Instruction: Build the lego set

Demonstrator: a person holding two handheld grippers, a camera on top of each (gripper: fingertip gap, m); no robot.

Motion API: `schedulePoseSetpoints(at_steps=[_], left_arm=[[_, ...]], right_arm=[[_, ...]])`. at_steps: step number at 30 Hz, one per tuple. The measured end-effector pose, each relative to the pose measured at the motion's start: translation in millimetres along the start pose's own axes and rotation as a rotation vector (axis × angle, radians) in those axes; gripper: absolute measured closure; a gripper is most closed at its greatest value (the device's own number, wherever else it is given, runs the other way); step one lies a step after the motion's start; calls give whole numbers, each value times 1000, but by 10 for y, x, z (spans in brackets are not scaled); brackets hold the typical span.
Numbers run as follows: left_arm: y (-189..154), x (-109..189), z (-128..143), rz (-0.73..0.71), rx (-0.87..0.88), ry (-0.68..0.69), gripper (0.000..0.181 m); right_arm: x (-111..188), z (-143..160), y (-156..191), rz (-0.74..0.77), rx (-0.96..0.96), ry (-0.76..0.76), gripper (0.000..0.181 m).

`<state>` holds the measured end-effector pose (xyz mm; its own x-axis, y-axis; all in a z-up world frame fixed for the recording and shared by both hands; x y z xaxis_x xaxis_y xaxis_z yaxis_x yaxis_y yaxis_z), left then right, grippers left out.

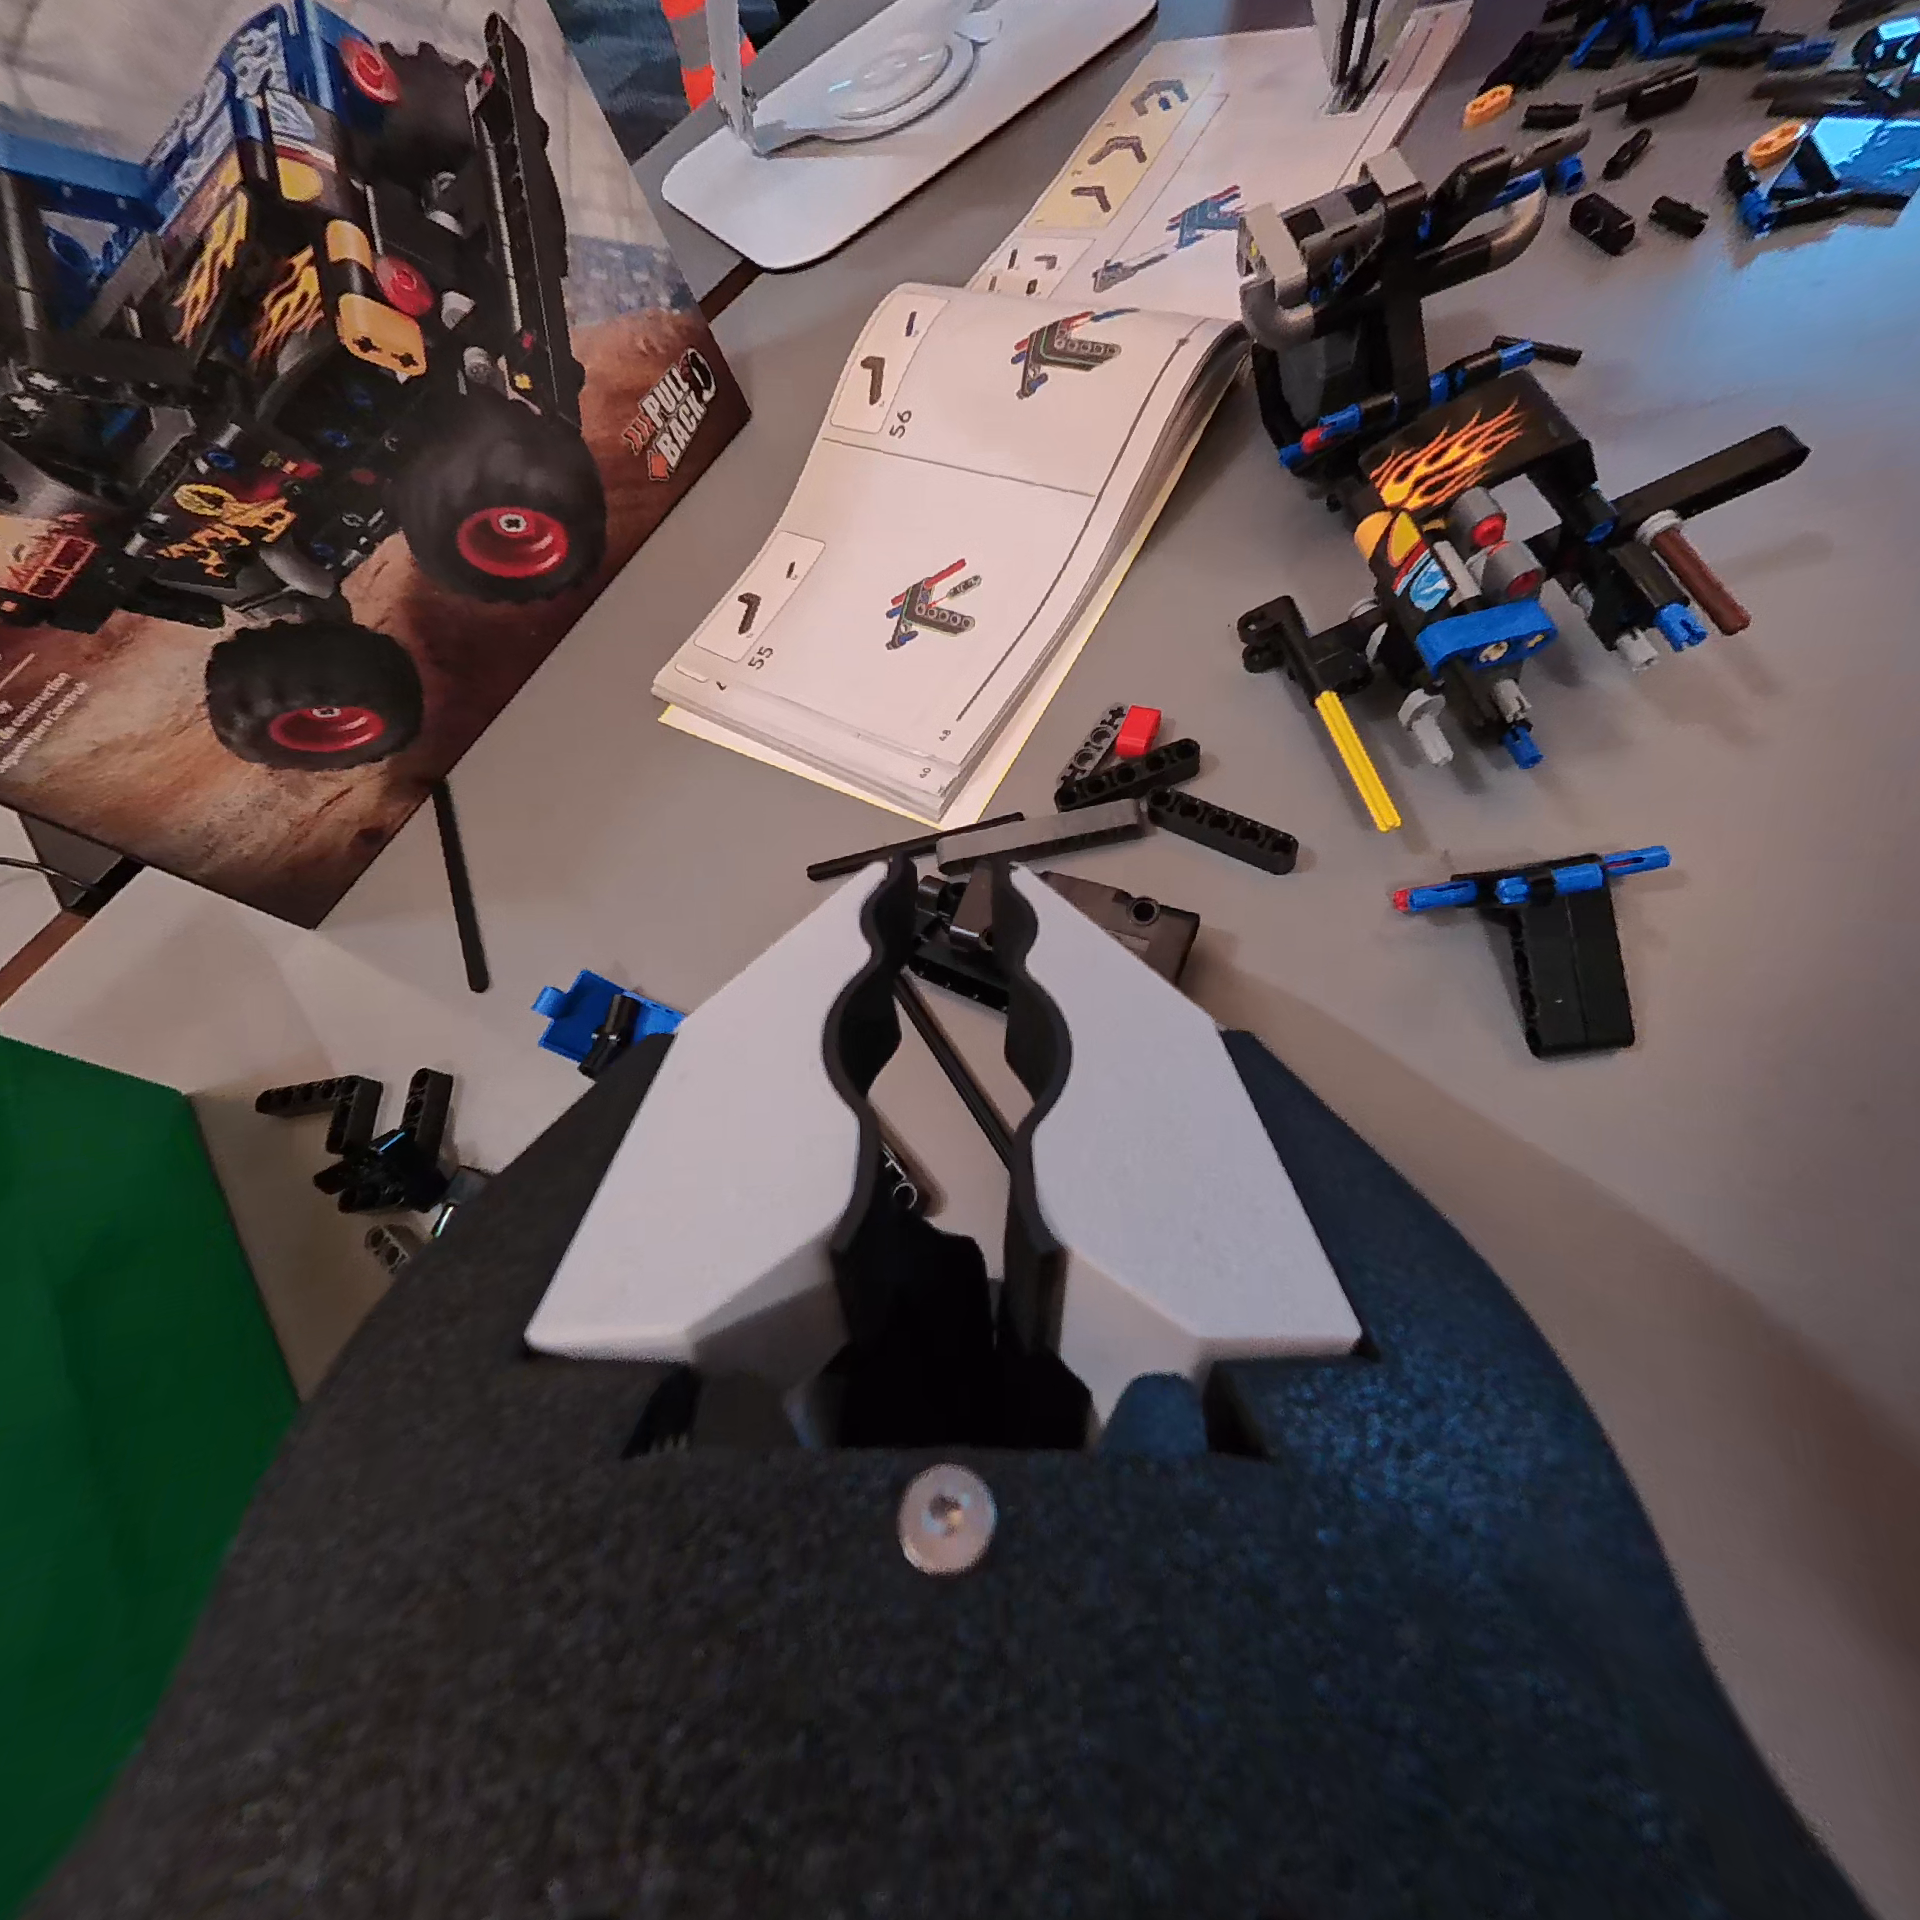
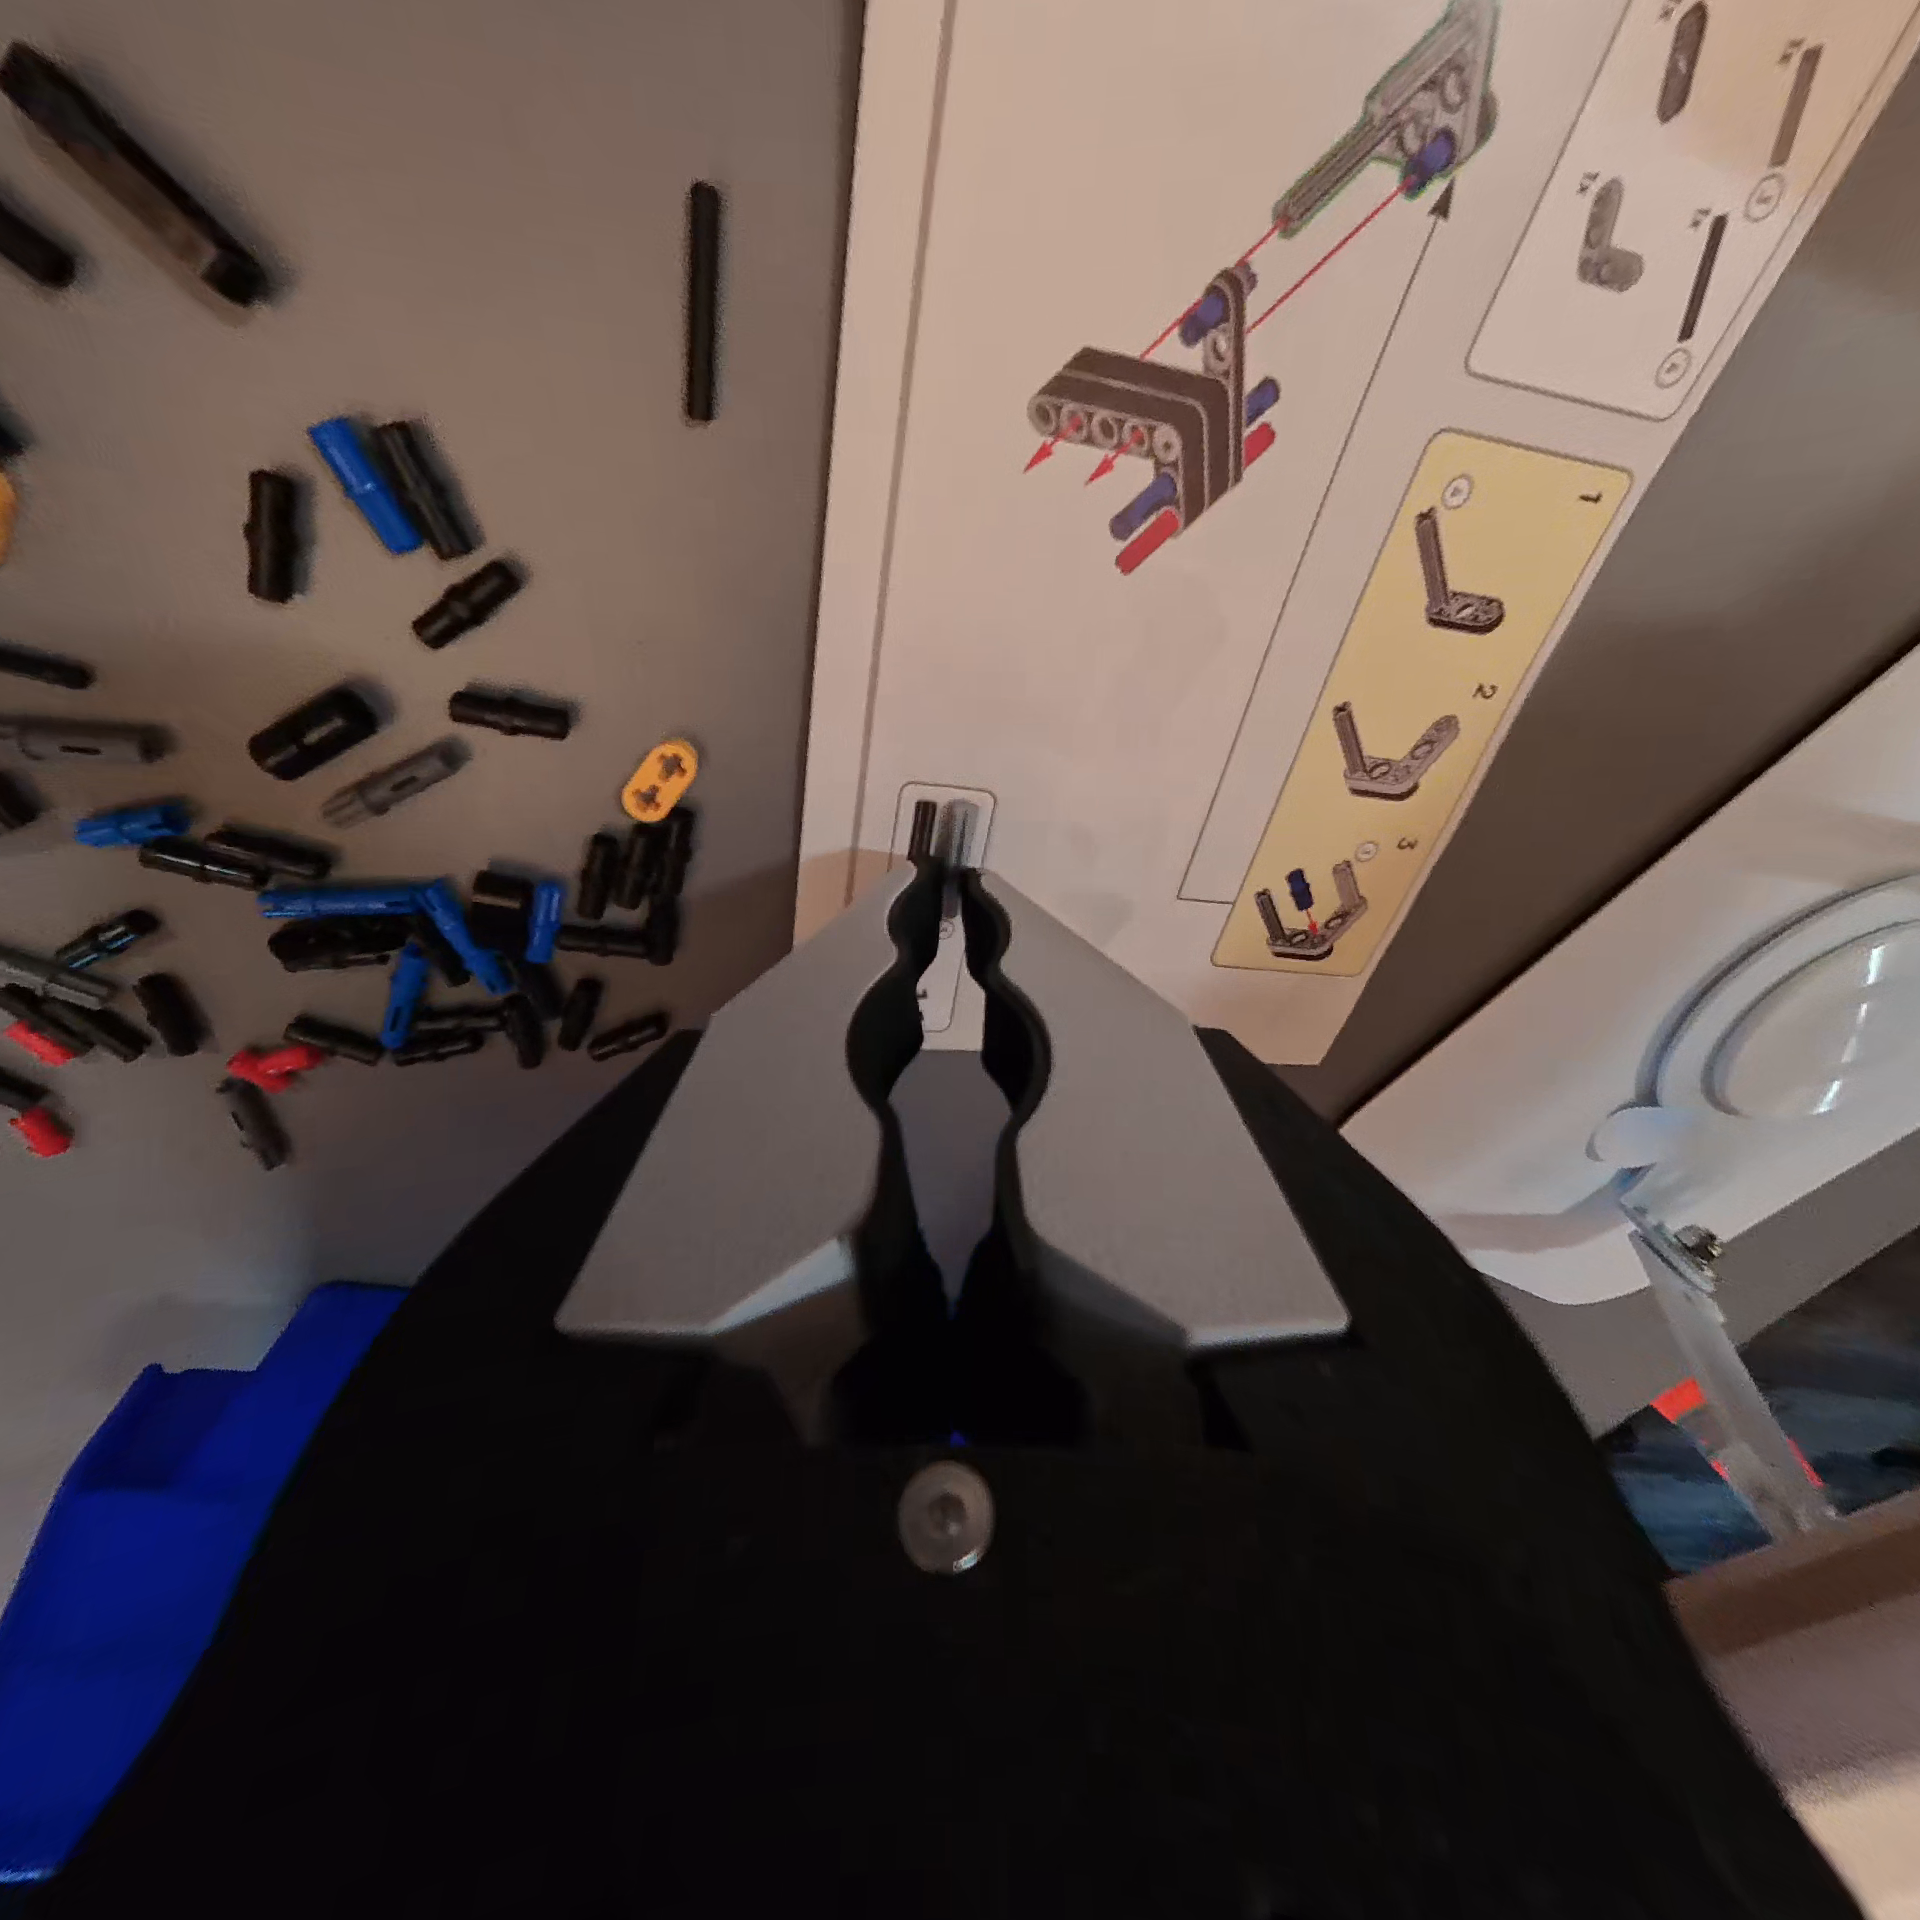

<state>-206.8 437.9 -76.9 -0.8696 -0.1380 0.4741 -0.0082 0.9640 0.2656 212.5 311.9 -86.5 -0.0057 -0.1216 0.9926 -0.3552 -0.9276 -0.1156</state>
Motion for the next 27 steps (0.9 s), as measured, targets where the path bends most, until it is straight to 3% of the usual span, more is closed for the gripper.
schedulePoseSetpoints(at_steps=[7, 17, 20, 22, 24, 27], left_arm=[[0, -1, 4, 0, -1, 2, 169], [6, 5, 1, 0, 4, -5, 169], [20, 14, -8, 7, 24, -16, 169], [13, 29, -24, 7, 23, -25, 169], [-10, 44, -47, 8, 10, -36, 169], [-28, 48, -62, 15, 4, -43, 169]], right_arm=[[-10, 46, -55, -47, -72, -38, 178], [91, 14, -4, 24, -45, -31, 178], [508, -354, 324, 48, -161, -224, 178], [626, -663, 753, -49, -264, -375, 179], [527, -909, 1204, -105, -319, -454, 179], [271, -1127, 1679, -52, -378, -447, 178]])
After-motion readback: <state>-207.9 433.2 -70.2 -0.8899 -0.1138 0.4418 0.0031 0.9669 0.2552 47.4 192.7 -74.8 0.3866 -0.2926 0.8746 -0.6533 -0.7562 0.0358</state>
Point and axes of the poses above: each gripper's, where its closed fingertips meet, x back along the fingers, z out of its underside, y = z × x across the jaws, the point moved 10 cm from there along x, back along the fingers, and after that the axes turned 4 degrees about -y, right-handed, at the moved point
